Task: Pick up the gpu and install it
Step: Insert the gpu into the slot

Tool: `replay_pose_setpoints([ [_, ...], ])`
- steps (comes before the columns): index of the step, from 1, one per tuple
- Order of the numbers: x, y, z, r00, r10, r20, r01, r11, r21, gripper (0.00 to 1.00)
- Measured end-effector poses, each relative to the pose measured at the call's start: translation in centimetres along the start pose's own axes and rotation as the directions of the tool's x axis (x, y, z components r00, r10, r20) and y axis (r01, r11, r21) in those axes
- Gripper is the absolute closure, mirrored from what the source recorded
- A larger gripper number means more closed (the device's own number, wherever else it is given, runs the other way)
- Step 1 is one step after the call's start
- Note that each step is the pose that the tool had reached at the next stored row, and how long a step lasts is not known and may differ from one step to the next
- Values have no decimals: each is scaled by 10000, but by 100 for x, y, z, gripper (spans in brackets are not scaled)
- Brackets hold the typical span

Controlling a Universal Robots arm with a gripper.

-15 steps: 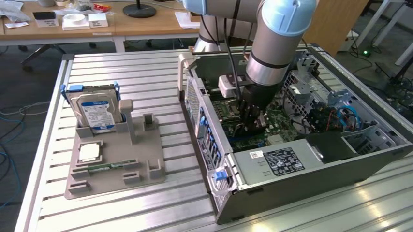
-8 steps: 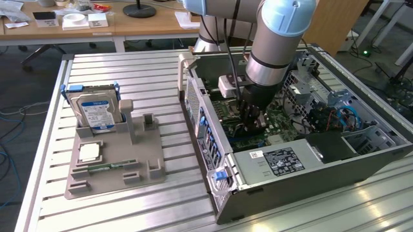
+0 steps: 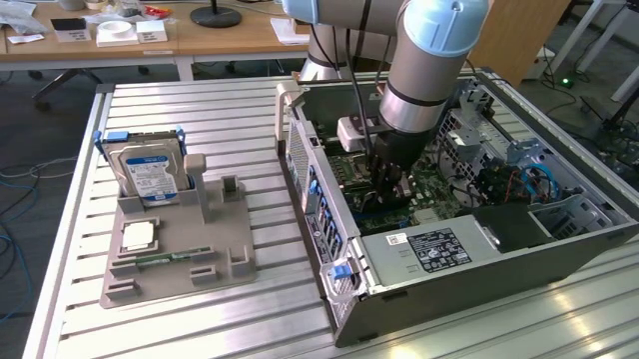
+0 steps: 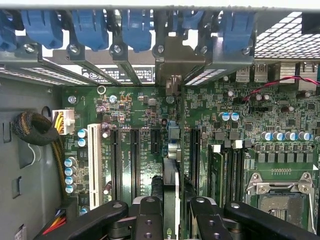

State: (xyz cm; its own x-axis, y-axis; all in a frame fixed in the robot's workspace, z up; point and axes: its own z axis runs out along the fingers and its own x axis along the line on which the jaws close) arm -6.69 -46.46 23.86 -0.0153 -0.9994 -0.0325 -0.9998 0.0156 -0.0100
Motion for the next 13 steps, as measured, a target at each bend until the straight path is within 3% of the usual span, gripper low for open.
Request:
replay_pose_setpoints([
  [13,0,3,10,10000,0,3,0,10000,1,74],
])
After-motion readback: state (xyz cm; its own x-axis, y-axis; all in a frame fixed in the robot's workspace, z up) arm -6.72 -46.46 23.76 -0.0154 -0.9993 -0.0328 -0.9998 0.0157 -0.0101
